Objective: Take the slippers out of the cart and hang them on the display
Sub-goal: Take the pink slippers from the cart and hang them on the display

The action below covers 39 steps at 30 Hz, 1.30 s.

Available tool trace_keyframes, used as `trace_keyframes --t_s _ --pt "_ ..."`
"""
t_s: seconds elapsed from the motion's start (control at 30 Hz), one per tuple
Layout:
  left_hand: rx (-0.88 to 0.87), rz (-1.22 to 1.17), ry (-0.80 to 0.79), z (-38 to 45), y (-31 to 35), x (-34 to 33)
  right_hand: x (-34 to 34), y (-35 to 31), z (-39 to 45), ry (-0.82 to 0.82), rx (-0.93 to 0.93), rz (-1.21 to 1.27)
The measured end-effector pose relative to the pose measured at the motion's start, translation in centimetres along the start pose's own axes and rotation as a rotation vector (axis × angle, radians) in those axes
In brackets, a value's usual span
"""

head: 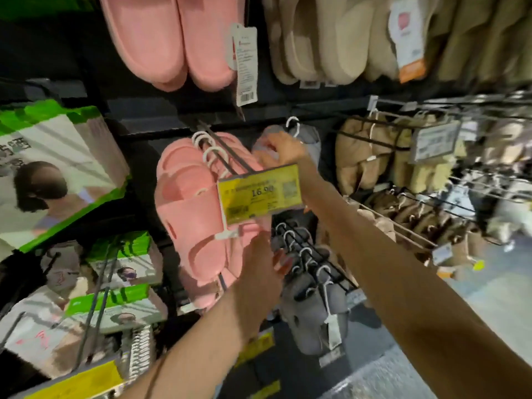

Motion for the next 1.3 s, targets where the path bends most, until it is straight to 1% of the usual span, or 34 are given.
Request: trace_keyframes --t_s 0.07,0.1,0.13,0.17,0.23,0.3,0.33,0.4,0.5,0.6,0.7,0.8,0.93,1.07,1.17,1.23,1.3 --pt "0.048 0.185 -0.071 0.3 -2.0 -1.7 3.1 1.8 -3.5 0.058 -0.026 -0.092" --pt "0.042 0.310 -0.104 0.4 -2.9 -3.0 4.8 2.7 -5.4 0.079 -0.053 -0.158" --pt "-0.007 0.459 -0.113 0.9 -3.6 -4.1 6.5 3.6 -7.4 0.093 -0.090 -0.211" --pt "-0.077 0.633 -0.132 0.8 -4.3 -5.6 8.5 4.2 -9.6 0.098 -0.127 -0.267" --pt "-0.279 0.970 -0.208 1.0 -6.5 -8.8 12.4 5.5 -14.4 0.109 -0.163 -0.415" --pt "-0.461 1.272 -0.260 0.1 -9.5 -12.5 16.6 6.8 -19.7 0.103 -0.254 -0.557" --pt "-0.535 1.388 -0.294 -0.6 -11.5 -14.4 18.7 7.4 -22.5 0.109 -0.304 -0.605" --pt "-0.645 1.547 -0.391 -2.6 -15.8 -18.2 22.8 8.5 -28.2 0.149 -0.420 -0.670" --pt "-0.803 1.654 -0.554 -5.6 -23.3 -23.6 28.9 9.1 -37.1 0.256 -0.619 -0.761" --pt "-0.907 1.821 -0.757 -9.3 -32.4 -28.4 34.3 8.8 -46.1 0.293 -0.794 -0.852" --pt "-0.977 1.866 -0.920 -13.4 -40.3 -31.5 39.2 7.9 -54.2 0.349 -0.953 -0.937" --pt "-1.032 1.884 -1.066 -16.7 -47.6 -33.8 42.6 6.9 -61.5 0.400 -1.100 -1.014" --pt "-1.038 1.952 -1.224 -20.3 -55.5 -35.5 44.2 5.6 -69.6 0.483 -1.258 -1.021" --pt "-1.035 1.936 -1.405 -22.5 -62.7 -37.4 46.4 5.2 -75.8 0.523 -1.426 -1.045" --pt "-1.025 1.912 -1.531 -23.6 -67.6 -38.8 48.6 6.4 -79.2 0.545 -1.525 -1.084" --pt "-1.043 1.947 -1.610 -24.3 -70.8 -40.2 49.9 7.7 -81.6 0.573 -1.570 -1.069" --pt "-1.024 1.998 -1.686 -24.8 -74.2 -42.0 51.2 8.8 -84.0 0.633 -1.606 -1.067"
Point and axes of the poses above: each hand's wrist, its own z-axis towards the middle knuckle, its own x-axis out of the back of the hand, y = z × x, the point moved 5 cm from there along z, towards the middle knuckle, and after that the axes turned 12 degrees about x, right-handed, at the moved point
